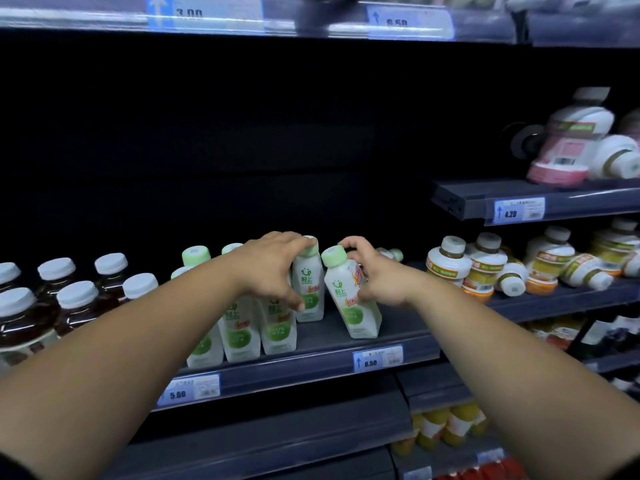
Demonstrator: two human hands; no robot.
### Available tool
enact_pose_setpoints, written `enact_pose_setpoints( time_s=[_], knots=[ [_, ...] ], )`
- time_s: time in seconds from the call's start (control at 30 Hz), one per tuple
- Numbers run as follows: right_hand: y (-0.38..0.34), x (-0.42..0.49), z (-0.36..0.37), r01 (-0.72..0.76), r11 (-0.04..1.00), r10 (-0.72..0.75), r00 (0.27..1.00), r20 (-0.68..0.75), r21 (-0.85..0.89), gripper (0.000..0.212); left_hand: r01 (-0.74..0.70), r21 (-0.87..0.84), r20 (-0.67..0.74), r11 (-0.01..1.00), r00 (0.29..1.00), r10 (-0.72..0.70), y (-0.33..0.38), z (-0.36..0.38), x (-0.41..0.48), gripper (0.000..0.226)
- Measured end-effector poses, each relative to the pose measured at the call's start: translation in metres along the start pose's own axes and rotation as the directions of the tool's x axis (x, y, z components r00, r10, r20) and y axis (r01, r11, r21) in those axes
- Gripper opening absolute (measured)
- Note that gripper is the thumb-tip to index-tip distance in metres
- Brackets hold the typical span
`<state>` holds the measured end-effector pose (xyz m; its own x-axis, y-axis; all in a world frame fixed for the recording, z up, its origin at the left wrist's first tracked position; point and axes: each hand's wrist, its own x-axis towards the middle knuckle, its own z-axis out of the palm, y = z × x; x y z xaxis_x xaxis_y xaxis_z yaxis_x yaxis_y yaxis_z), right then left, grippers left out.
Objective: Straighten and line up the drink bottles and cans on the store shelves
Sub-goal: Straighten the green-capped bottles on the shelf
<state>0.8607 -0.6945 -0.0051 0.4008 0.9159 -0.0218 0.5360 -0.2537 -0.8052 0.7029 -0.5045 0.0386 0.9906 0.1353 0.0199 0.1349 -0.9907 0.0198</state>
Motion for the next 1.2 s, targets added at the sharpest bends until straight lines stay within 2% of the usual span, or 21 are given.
enact_pose_setpoints(
  time_s=[0.1, 0.17, 0.23, 0.3, 0.4, 0.5, 0.6, 0.7, 0.77, 0.83, 0.87, 0.93, 1.0, 1.07, 1.13, 1.2],
  knots=[
    [-0.007, -0.001, -0.001, -0.022, 0.993, 0.019, 0.999, -0.027, -0.115, 0.09, 0.012, -0.004, 0.019, 1.0, 1.0, -0.012, 0.0, -0.001, -0.001, 0.121],
    [-0.009, -0.001, 0.001, -0.012, 0.999, 0.011, 0.999, -0.047, -0.038, 0.066, 0.018, -0.012, 0.034, 1.0, 0.999, -0.017, 0.001, -0.003, 0.0, 0.121],
    [-0.01, 0.001, 0.005, 0.013, 0.998, -0.016, 0.998, -0.058, -0.061, 0.039, 0.024, -0.037, 0.055, 0.999, 0.998, -0.022, 0.001, -0.004, -0.001, 0.12],
    [-0.013, 0.004, 0.005, 0.03, 0.993, -0.039, 0.996, -0.076, -0.114, 0.032, 0.044, -0.108, 0.088, 0.993, 0.996, -0.035, 0.0, -0.008, -0.001, 0.118],
    [-0.02, 0.007, 0.001, 0.044, 0.996, -0.051, 0.995, -0.091, -0.078, 0.03, 0.085, -0.235, 0.13, 0.968, 0.99, -0.055, -0.004, -0.019, -0.001, 0.113],
    [-0.03, 0.016, 0.006, 0.057, 0.997, -0.063, 0.989, -0.137, -0.042, 0.027, 0.085, -0.227, 0.126, 0.97, 0.99, -0.058, -0.009, -0.025, -0.001, 0.109],
    [-0.043, 0.025, 0.013, 0.109, 0.981, -0.129, 0.984, -0.125, -0.158, 0.032, 0.08, -0.238, 0.115, 0.968, 0.992, -0.054, -0.012, -0.026, -0.002, 0.109],
    [-0.052, 0.031, 0.012, 0.128, 0.963, -0.157, 0.982, -0.107, -0.239, 0.045, 0.075, -0.307, 0.099, 0.949, 0.994, -0.046, -0.014, -0.026, -0.003, 0.107],
    [-0.054, 0.035, 0.012, 0.098, 0.987, -0.114, 0.986, -0.122, -0.126, 0.049, 0.073, -0.341, 0.088, 0.937, 0.995, -0.046, -0.014, -0.026, -0.003, 0.105],
    [-0.05, 0.042, 0.013, 0.067, 0.997, -0.058, 0.983, -0.174, 0.045, 0.039, 0.06, -0.364, 0.064, 0.929, 0.997, -0.039, -0.014, -0.026, -0.001, 0.097],
    [-0.047, 0.046, 0.012, 0.057, 0.996, -0.04, 0.974, -0.224, 0.066, 0.031, 0.049, -0.379, 0.046, 0.924, 0.998, -0.034, -0.013, -0.026, 0.0, 0.093],
    [-0.038, 0.052, 0.004, 0.036, 0.999, -0.025, 0.947, -0.319, 0.028, 0.019, 0.029, -0.412, 0.015, 0.911, 1.0, -0.025, -0.01, -0.025, 0.002, 0.083],
    [-0.024, 0.057, -0.007, -0.007, 0.999, -0.01, 0.937, -0.349, -0.048, 0.009, 0.018, -0.429, 0.004, 0.903, 1.0, -0.018, -0.007, -0.024, 0.005, 0.078],
    [0.0, 0.06, -0.017, -0.117, 0.979, 0.062, 0.951, -0.303, -0.167, 0.016, 0.002, -0.39, 0.012, 0.921, 1.0, 0.003, -0.002, -0.02, 0.009, 0.082],
    [0.024, 0.057, -0.021, -0.229, 0.923, 0.164, 0.961, -0.221, -0.309, 0.037, 0.002, -0.301, 0.043, 0.954, 0.999, 0.012, 0.003, -0.014, 0.013, 0.092],
    [0.04, 0.056, -0.019, -0.23, 0.88, 0.183, 0.972, -0.149, -0.415, 0.047, 0.019, -0.156, 0.064, 0.988, 0.998, -0.009, 0.005, -0.007, 0.014, 0.098]
  ],
)
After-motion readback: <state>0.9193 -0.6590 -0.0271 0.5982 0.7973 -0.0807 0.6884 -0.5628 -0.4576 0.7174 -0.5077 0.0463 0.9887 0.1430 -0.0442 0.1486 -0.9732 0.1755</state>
